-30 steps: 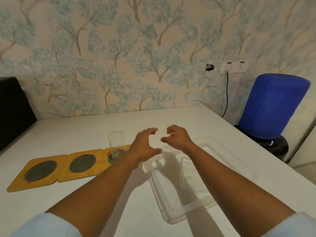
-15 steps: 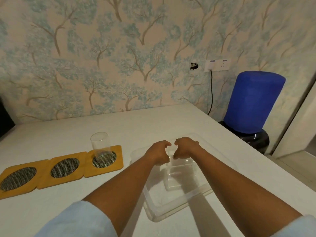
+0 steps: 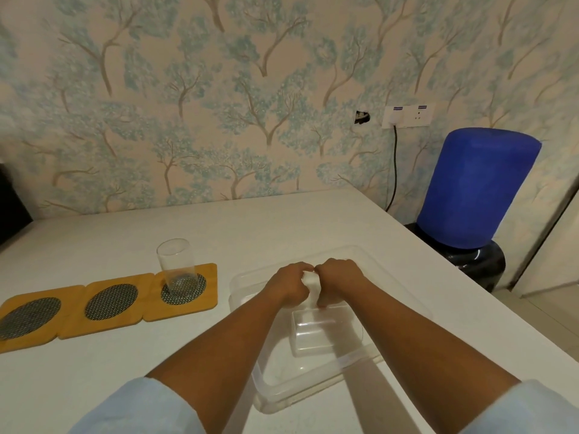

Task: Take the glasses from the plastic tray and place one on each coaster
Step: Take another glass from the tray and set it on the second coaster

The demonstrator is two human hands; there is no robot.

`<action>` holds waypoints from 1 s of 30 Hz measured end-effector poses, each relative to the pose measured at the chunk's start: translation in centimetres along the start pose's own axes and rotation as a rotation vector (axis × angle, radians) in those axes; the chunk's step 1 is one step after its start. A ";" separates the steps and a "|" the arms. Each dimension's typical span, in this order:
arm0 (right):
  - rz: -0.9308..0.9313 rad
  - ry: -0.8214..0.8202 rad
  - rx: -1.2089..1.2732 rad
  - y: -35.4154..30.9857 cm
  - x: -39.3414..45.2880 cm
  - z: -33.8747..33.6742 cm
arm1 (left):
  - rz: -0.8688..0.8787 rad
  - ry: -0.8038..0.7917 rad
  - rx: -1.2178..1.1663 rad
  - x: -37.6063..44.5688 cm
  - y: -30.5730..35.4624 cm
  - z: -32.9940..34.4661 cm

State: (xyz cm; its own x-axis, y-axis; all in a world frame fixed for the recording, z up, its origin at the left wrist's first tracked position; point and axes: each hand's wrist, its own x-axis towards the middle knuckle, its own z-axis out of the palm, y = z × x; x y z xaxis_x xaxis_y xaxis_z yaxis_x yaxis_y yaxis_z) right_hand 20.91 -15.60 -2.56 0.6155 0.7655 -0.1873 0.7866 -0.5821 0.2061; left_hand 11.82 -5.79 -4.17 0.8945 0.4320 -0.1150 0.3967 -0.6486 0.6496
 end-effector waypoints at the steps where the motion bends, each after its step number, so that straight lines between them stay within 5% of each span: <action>1: -0.001 0.023 0.007 0.1 0.1 0.1 | -0.005 0.007 -0.018 0.0 0.0 0.0; 18: 0.007 0.472 0.817 -5.2 0.1 -6.8 | -0.128 0.327 -0.752 -3.0 -0.7 -8.4; 30: -0.195 0.474 1.188 -17.0 0.7 -11.7 | -0.090 0.615 -0.787 -8.9 -7.7 -17.3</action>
State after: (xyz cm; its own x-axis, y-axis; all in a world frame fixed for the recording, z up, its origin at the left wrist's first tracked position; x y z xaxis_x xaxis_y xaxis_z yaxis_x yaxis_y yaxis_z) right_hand 7.37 -2.01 5.04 0.6011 0.7449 0.2894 0.5724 -0.1487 -0.8063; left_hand -2.73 6.17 4.83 0.5177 0.8522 0.0759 0.0096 -0.0945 0.9955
